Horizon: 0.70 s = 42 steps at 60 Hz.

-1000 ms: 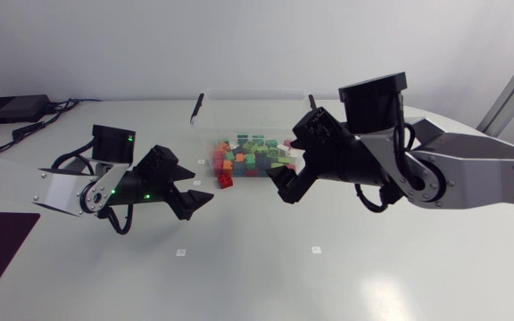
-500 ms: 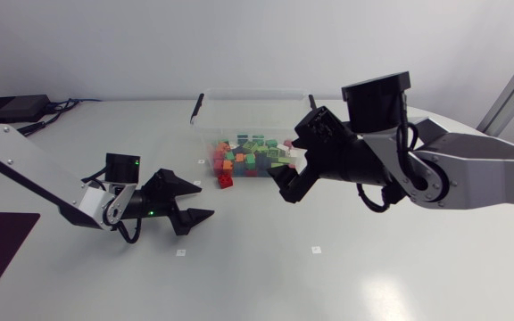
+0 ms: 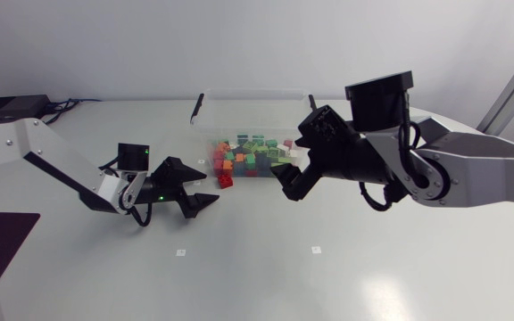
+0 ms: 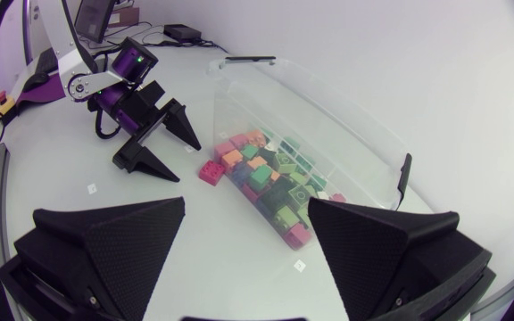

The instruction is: Place the duplo bricks in the container

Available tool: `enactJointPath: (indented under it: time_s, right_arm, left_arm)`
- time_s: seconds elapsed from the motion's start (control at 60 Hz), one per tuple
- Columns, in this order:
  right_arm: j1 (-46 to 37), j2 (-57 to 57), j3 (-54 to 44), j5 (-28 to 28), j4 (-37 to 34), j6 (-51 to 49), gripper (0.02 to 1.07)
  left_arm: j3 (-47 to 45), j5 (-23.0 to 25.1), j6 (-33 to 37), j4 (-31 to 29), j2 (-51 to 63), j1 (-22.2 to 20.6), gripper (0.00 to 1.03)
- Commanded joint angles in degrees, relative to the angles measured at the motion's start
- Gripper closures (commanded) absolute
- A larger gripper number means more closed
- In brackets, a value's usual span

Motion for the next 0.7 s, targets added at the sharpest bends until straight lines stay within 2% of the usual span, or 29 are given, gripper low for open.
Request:
enactJointPath:
  time_s: [0.0,0.35,0.533,0.6,0.683]
  right_arm:
    - [-0.73,1.56,-0.57,-0.25,1.05,-0.20,0.07]
    - [-1.61,2.53,-0.31,-0.86,1.66,-0.20,0.07]
    - [-1.87,2.70,-0.40,-1.22,1.84,-0.38,0.07]
    - [-1.87,2.79,-0.40,-1.22,1.84,-0.38,0.07]
    - [-1.87,2.88,-0.48,-1.22,1.93,-0.38,0.07]
  left_arm:
    - [2.02,0.85,-1.74,0.32,1.84,-0.31,0.05]
    - [3.60,0.85,-3.24,0.24,3.51,-2.25,0.05]
    - [4.13,0.85,-3.24,0.24,5.27,-2.95,0.12]
    - [4.57,0.85,-3.33,0.24,5.89,-2.86,0.18]
    - [5.27,0.85,-3.33,0.15,6.94,-2.86,0.18]
